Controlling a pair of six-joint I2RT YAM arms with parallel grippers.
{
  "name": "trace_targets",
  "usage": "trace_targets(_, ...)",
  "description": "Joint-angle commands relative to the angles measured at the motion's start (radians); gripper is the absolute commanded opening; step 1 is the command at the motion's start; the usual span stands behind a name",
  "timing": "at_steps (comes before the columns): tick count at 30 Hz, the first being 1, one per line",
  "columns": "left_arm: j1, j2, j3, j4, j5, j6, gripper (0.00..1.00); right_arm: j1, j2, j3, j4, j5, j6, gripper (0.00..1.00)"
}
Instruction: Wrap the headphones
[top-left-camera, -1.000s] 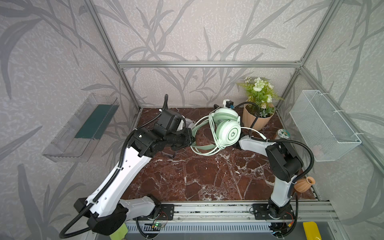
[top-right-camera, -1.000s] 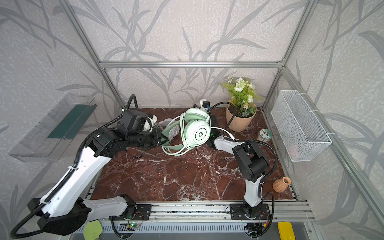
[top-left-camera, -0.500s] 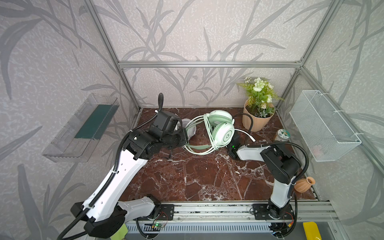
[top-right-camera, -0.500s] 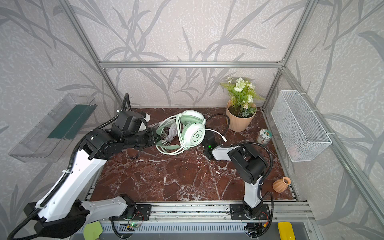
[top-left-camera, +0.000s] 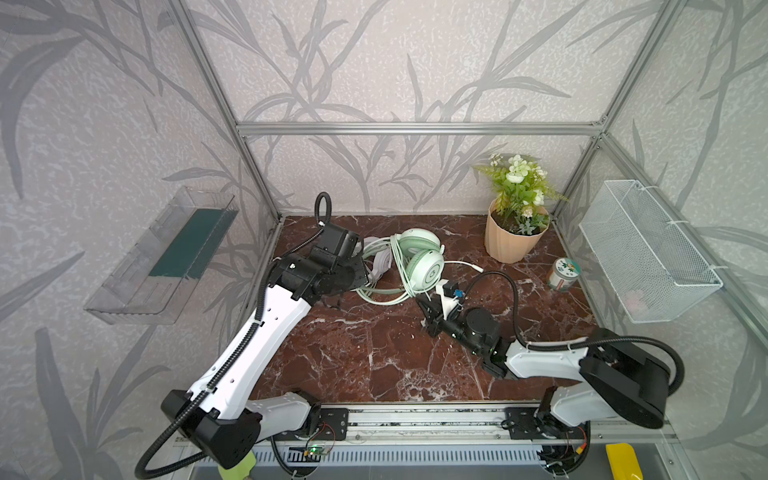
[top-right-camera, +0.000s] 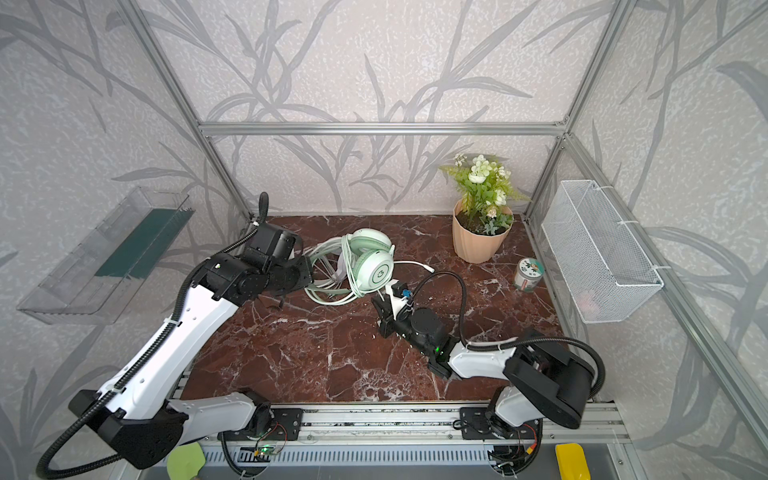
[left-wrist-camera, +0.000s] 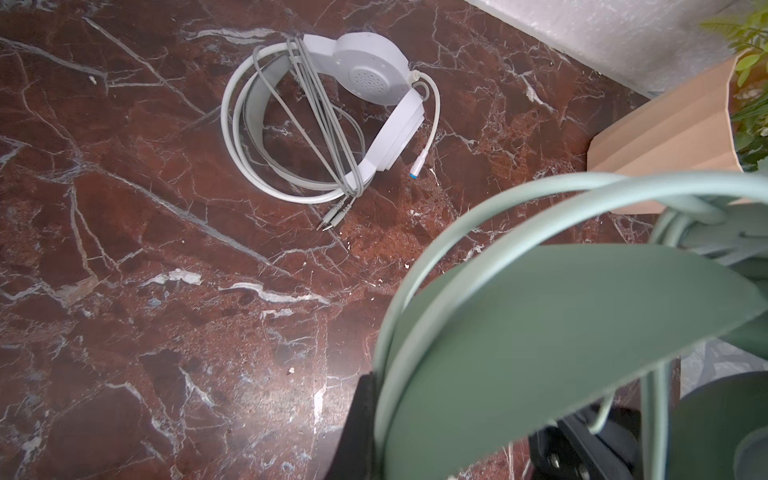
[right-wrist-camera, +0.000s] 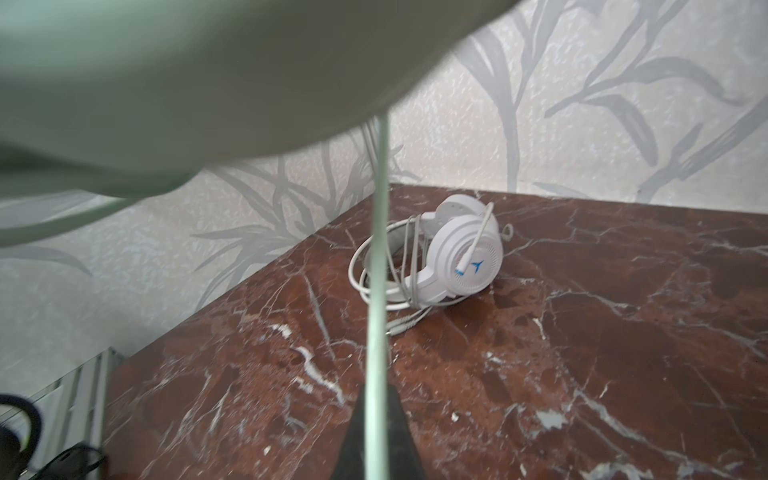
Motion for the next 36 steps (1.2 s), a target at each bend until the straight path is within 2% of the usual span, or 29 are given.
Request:
trace_targets(1,0.046,0.012,-0.004,0.231,-0.153,-0.107,0.0,0.088,-0.079,0.077,-0.367,-0.065,-0.045,0.0)
trace_targets(4,0.051,0.037,-0.025,0.236,-0.169,-0.143,0.0,0.157,-0.113,0.117,-0.481,-0.067,-0.086,0.0)
trace_targets(9,0.056,0.029,-0.099,0.291,-0.192,-0.191,0.0,0.164,-0.154,0.156,-0.596,-0.095,-0.062,0.0)
trace_targets(14,0.054,0.026,-0.181,0.309,-0.224,-0.19,0.0,0.166,-0.164,0.329,-0.934,-0.109,-0.113,0.0)
trace_targets(17,0.052,0.018,-0.275,0.359,-0.171,-0.21,0.0,0.167,-0.135,0.413,-1.109,-0.099,-0.136,0.0)
trace_targets(20,0.052,0.014,-0.345,0.358,-0.142,-0.217,0.0,0.166,-0.107,0.419,-1.161,-0.133,-0.12,0.0)
trace_targets(26,0.043,-0.049,-0.512,0.402,-0.186,-0.211,0.0,0.166,-0.071,0.395,-1.19,-0.196,-0.021,0.0)
trace_targets(36,-0.003,-0.054,-0.656,0.453,-0.249,-0.188,0.0,0.168,0.07,0.379,-1.18,-0.28,0.045,0.02)
